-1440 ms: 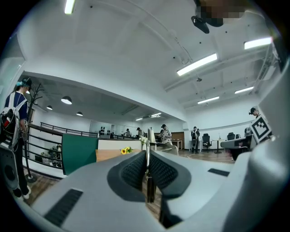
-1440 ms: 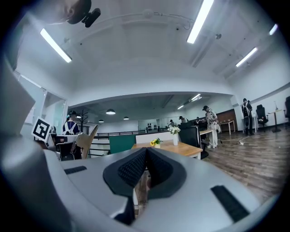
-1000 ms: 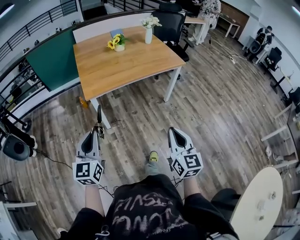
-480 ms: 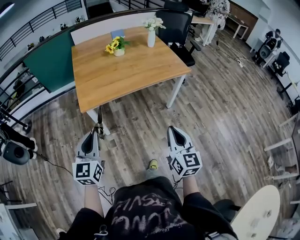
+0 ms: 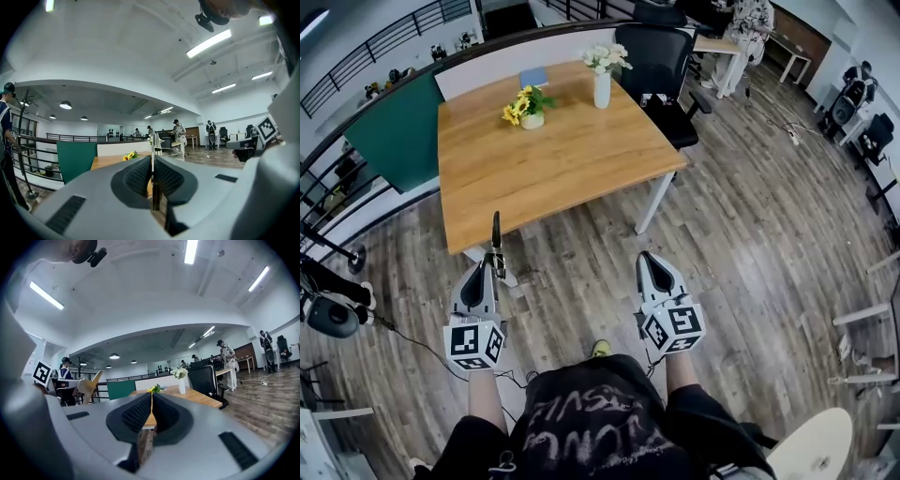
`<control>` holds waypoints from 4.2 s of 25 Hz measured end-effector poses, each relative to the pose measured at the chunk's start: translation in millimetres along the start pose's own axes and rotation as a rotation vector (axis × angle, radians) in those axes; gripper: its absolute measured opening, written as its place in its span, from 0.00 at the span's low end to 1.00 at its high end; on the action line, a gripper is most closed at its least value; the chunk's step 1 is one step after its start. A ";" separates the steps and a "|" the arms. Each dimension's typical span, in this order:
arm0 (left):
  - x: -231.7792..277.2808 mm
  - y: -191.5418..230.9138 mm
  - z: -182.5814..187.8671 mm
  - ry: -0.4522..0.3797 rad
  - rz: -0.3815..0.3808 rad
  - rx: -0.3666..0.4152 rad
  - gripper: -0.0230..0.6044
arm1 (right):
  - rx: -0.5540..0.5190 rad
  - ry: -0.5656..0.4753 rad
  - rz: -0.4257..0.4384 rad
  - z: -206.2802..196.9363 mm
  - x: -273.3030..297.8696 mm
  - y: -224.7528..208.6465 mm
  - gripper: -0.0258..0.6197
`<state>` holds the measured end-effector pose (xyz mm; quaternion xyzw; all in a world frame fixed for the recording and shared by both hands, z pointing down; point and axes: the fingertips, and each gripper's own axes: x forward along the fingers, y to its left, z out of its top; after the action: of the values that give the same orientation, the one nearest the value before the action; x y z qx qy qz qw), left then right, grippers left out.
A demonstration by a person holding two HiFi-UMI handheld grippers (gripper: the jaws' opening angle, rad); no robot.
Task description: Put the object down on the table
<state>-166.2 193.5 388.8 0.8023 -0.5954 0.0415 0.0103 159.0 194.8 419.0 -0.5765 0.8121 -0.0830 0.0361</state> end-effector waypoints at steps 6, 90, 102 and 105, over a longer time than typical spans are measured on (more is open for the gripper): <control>40.6 -10.1 1.1 0.016 0.028 0.012 0.07 | 0.006 0.020 0.028 1.0 37.4 -33.0 0.06; 540.1 141.0 -47.2 0.236 -0.170 0.313 0.07 | 0.006 0.150 -0.032 -1.0 509.5 -148.5 0.05; 573.6 118.5 -107.6 0.402 -0.221 0.547 0.07 | 0.017 0.154 -0.026 -1.4 514.0 -169.0 0.05; 578.9 111.1 -122.4 0.439 -0.250 0.613 0.07 | 0.026 0.158 -0.025 -3.0 515.4 -172.4 0.05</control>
<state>-112.6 -383.3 552.7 0.8065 -0.4370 0.3861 -0.0977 147.5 -346.0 471.5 -0.5776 0.8041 -0.1393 -0.0218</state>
